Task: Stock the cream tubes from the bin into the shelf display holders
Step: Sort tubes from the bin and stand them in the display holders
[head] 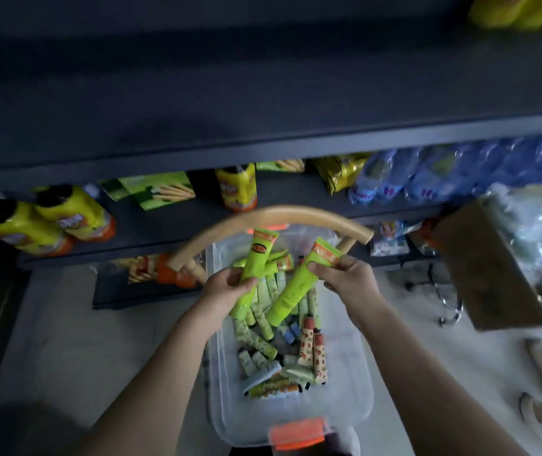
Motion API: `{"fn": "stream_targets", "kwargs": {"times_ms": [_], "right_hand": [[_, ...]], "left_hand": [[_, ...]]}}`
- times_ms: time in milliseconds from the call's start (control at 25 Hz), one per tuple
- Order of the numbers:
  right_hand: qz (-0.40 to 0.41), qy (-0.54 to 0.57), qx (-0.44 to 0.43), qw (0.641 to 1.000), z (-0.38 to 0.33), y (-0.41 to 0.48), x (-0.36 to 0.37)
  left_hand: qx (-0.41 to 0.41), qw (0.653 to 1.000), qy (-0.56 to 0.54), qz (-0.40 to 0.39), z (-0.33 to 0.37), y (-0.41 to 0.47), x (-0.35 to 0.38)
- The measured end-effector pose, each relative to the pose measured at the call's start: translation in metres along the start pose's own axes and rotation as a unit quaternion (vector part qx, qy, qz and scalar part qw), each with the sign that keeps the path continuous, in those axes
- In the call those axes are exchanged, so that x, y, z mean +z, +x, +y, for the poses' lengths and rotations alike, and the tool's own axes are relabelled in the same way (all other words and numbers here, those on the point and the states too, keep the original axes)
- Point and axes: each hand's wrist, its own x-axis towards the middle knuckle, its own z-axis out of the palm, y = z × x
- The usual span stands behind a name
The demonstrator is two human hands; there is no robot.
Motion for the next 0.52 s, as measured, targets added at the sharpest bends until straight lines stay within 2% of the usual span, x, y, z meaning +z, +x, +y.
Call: {"fn": "stream_targets", "kwargs": {"times_ms": [160,280,360,520], "right_hand": [[-0.068,0.018,-0.091,0.993,-0.068,-0.032,-0.027],[-0.13,0.034,-0.149,0.98,-0.12,-0.058,-0.053],[-0.139,0.048,-0.197,0.969,-0.151,-0.074,-0.072],[-0.161,0.066,-0.256,0.951,-0.211,-0.11,-0.109]], "left_hand": [[0.074,0.997,-0.033,-0.002,0.064,-0.067,-0.002],[0.136,0.987,-0.05,0.063,0.114,-0.119,0.01],[0.168,0.98,-0.066,0.09,0.148,-0.151,0.024],[0.217,0.967,-0.093,0.096,0.21,-0.199,0.047]]}}
